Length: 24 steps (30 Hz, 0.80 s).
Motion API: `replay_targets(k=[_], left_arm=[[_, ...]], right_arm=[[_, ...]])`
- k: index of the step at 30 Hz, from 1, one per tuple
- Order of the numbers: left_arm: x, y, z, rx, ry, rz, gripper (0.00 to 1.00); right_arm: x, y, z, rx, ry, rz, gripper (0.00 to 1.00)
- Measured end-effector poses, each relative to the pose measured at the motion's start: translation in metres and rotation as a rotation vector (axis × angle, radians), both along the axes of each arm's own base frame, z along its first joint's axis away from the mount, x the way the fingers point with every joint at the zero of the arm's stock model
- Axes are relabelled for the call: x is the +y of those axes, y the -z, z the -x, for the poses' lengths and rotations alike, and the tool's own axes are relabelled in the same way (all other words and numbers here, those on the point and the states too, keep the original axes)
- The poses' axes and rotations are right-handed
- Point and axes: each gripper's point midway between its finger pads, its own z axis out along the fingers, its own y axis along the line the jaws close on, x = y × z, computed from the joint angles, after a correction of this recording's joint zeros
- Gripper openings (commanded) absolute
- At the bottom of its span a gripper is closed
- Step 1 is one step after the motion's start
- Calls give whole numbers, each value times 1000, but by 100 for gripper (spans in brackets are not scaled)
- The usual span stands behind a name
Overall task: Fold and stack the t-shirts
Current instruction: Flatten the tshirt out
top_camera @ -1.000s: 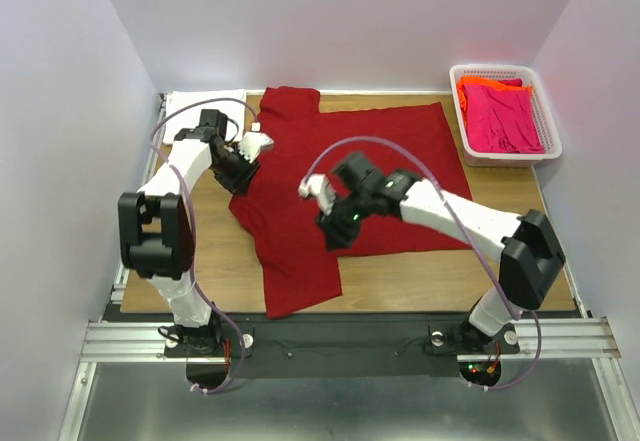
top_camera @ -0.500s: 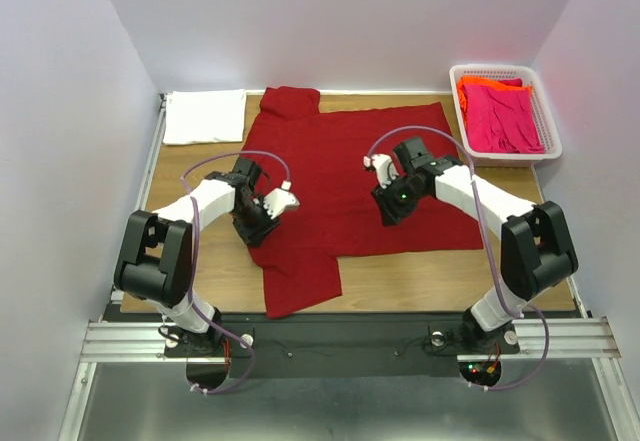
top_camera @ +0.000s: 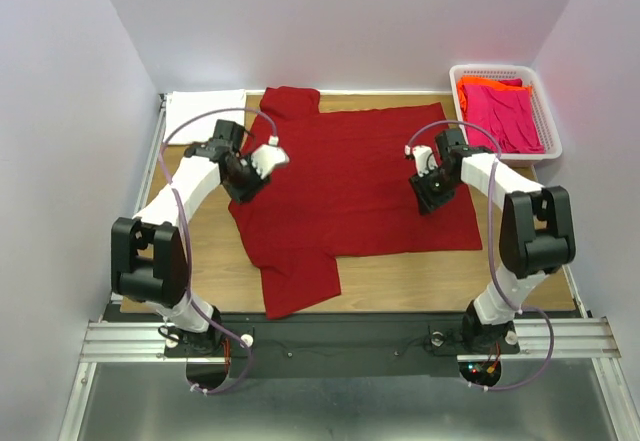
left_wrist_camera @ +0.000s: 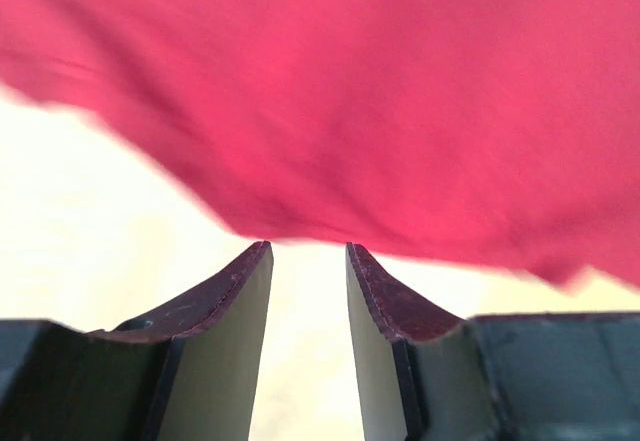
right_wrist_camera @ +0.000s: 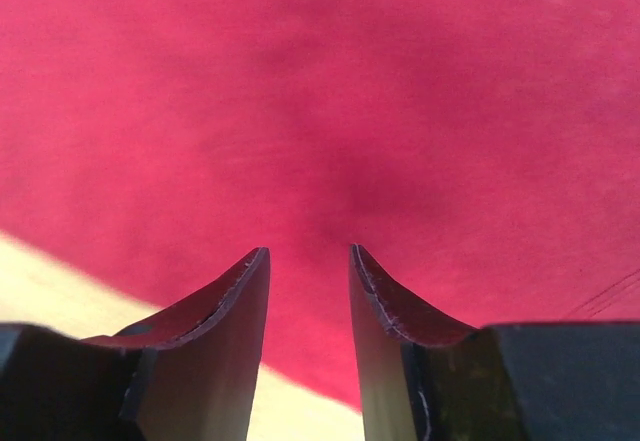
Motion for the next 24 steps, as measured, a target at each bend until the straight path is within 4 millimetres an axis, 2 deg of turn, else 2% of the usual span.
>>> replay_targets(k=[1,3,5,8,11,12,16,19,24], left_arm=[[-2,-12,-20,-58,-19,22,47],[-1,-18,-42,-102,-48,39,47],[1,-7,-57,-100,-79,44,47],[7,29,-61,-27,-111,28,47],[17,67,-42,66,-131,-9,45],[19,72,-37,79,-132,-11,44],[28,72,-20,61,-121,-27,41],[35,73,-1,61,-101,-46,40],[46,73,36,119,-50,-89,40]], right_arm=[[-6,5,-4,12,14,4,43],[-15,16,-9,38,34,13,42],[-26,30,-9,75,54,24,42],[-27,29,-11,70,53,27,42],[-27,31,-9,66,43,29,42],[-27,31,-8,60,41,28,42],[-26,33,5,41,31,17,42],[-25,32,27,46,13,1,42],[-29,33,74,130,-38,10,42]])
